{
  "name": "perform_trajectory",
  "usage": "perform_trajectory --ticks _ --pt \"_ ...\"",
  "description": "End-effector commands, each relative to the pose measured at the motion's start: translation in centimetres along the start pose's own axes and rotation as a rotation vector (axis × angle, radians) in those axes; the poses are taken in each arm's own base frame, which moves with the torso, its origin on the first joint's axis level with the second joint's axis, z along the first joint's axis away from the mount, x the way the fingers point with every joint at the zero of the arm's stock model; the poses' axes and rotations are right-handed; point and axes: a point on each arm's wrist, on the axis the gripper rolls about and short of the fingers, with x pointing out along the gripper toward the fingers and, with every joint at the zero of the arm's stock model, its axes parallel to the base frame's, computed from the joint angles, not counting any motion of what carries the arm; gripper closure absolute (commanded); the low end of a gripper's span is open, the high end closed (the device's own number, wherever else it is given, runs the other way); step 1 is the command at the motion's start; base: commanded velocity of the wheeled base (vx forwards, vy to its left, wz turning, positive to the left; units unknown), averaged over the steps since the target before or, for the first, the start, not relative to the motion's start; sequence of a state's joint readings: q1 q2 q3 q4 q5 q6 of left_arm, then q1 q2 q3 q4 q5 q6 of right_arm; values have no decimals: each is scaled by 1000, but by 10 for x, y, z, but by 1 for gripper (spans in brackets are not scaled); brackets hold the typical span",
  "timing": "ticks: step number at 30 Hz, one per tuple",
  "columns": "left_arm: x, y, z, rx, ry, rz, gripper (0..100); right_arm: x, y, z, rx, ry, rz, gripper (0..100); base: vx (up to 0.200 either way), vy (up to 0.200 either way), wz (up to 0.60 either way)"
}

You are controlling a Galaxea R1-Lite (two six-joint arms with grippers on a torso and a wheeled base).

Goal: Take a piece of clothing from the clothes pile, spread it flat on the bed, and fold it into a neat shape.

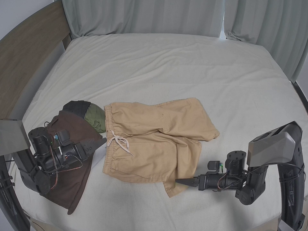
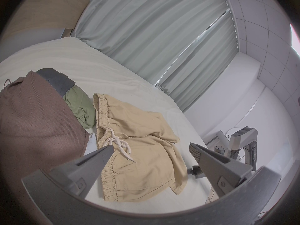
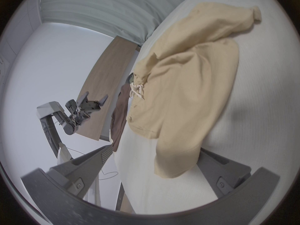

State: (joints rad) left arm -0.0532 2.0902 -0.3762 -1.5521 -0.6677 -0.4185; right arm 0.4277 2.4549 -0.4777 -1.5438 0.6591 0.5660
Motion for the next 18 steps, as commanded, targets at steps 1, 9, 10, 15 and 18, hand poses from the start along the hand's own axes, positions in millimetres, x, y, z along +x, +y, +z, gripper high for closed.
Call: perform_trajectory --ticks 1,9,10,15,18 --pt "1 1 -1 -2 2 1 0 -10 17 20 -23 -62 31 0 0 0 0" --pt "1 1 -1 -1 2 -1 0 -20 19 34 -23 -117 31 0 0 0 0" --pt "1 1 -1 -2 4 0 0 -21 20 36 -28 -123 33 0 0 0 0" --pt "2 0 -1 -2 4 -2 0 -23 25 42 -28 -142 43 0 0 0 0" --pt "2 0 -1 -2 4 -2 0 -23 26 42 -27 -140 45 0 0 0 0"
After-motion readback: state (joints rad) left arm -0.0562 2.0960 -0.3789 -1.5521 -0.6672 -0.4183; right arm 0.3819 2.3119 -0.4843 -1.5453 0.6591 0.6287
